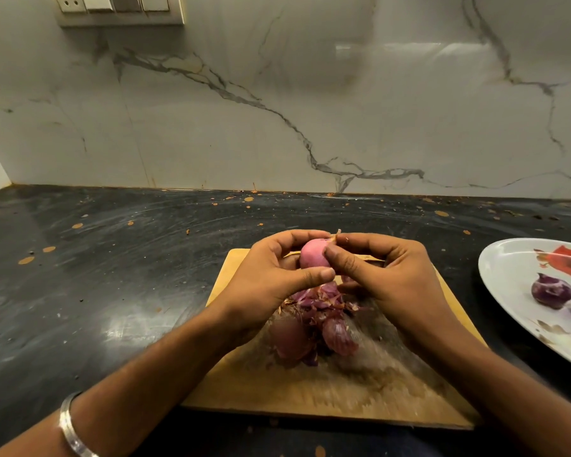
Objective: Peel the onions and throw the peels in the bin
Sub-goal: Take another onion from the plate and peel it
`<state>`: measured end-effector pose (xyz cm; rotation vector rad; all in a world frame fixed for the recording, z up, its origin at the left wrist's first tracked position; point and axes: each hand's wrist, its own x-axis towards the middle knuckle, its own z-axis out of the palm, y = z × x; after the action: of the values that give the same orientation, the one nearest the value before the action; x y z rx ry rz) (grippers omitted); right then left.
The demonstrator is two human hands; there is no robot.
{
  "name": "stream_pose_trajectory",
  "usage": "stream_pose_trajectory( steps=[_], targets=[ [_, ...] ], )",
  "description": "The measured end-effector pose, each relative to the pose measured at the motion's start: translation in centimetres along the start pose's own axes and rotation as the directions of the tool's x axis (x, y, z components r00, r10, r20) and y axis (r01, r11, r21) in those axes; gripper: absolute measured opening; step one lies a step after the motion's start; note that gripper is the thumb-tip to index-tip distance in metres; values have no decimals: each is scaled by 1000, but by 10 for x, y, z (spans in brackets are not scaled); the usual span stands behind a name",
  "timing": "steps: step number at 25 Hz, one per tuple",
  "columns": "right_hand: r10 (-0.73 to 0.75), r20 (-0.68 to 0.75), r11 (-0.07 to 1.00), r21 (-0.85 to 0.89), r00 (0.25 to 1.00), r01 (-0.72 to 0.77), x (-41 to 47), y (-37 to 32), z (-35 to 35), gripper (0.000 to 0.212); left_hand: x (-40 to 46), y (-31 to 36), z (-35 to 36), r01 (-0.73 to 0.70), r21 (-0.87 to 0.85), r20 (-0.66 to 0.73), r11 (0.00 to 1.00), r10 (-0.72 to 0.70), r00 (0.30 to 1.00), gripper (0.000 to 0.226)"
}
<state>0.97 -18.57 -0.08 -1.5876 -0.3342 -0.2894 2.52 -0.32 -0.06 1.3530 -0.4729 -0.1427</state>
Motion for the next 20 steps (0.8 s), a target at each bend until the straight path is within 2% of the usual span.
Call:
stream_pose_trajectory(
  steps=[5,13,16,20],
  targets=[
    [30,-13,999,34,999,-30,1,2,-2,22,0,-2,-2,33,-57,47,998,-30,998,38],
    [98,-4,992,74,995,-98,3,4,-1,14,1,-8,-1,-98,195,-69,976,114,991,56],
    [111,27,985,131,994,-113,3,4,3,11,0,-7,0,-146,322,-86,935,183,979,58],
    [69,15,993,97,998,-70,3,2,5,8,-3,-5,2,-202,479,-86,854,275,958,57]
  ],
)
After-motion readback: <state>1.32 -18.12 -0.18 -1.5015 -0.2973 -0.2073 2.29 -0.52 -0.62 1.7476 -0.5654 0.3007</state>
